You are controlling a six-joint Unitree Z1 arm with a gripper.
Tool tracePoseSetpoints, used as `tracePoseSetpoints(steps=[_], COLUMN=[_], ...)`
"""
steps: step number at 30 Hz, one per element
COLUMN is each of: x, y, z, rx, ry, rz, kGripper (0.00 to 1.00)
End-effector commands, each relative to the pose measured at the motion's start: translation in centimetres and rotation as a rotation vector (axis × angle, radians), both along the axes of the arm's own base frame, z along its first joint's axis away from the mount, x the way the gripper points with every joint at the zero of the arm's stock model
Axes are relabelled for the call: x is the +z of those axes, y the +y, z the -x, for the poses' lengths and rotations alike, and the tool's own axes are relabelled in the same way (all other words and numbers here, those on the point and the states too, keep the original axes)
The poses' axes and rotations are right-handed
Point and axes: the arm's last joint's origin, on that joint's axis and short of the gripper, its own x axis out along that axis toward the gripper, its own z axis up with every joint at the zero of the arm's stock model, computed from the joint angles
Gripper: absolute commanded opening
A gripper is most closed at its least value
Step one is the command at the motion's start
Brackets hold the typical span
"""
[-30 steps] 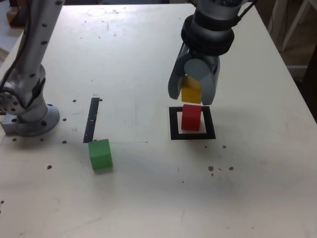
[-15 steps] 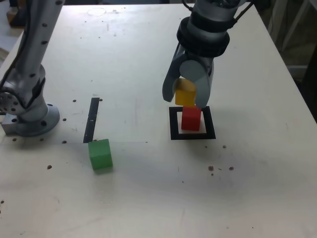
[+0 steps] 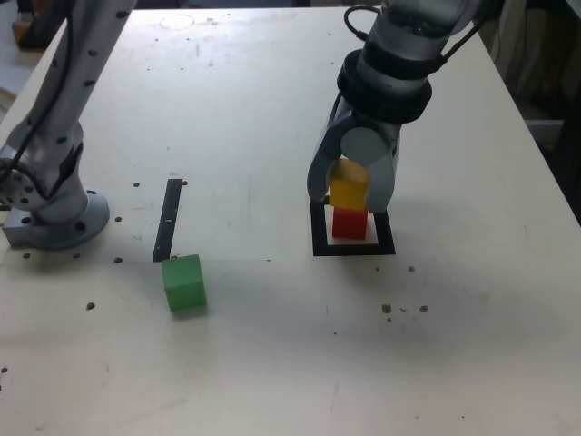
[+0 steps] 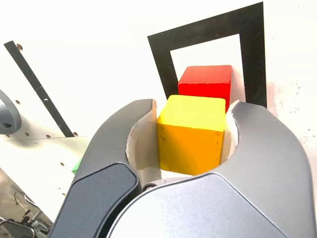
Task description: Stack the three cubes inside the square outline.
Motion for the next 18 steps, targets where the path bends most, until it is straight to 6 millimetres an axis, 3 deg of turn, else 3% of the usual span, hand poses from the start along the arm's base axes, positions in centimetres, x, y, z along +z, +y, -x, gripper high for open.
tracePoseSetpoints(steps=[1,18], x=[-0.32,-1.17], y=[0.02,0.11], z=[-0.15,-0.64], rx=[0.002,-0.007], ry=[0.01,0.03], rz=[-0.001,-0.015], kGripper=[0.47,0.48])
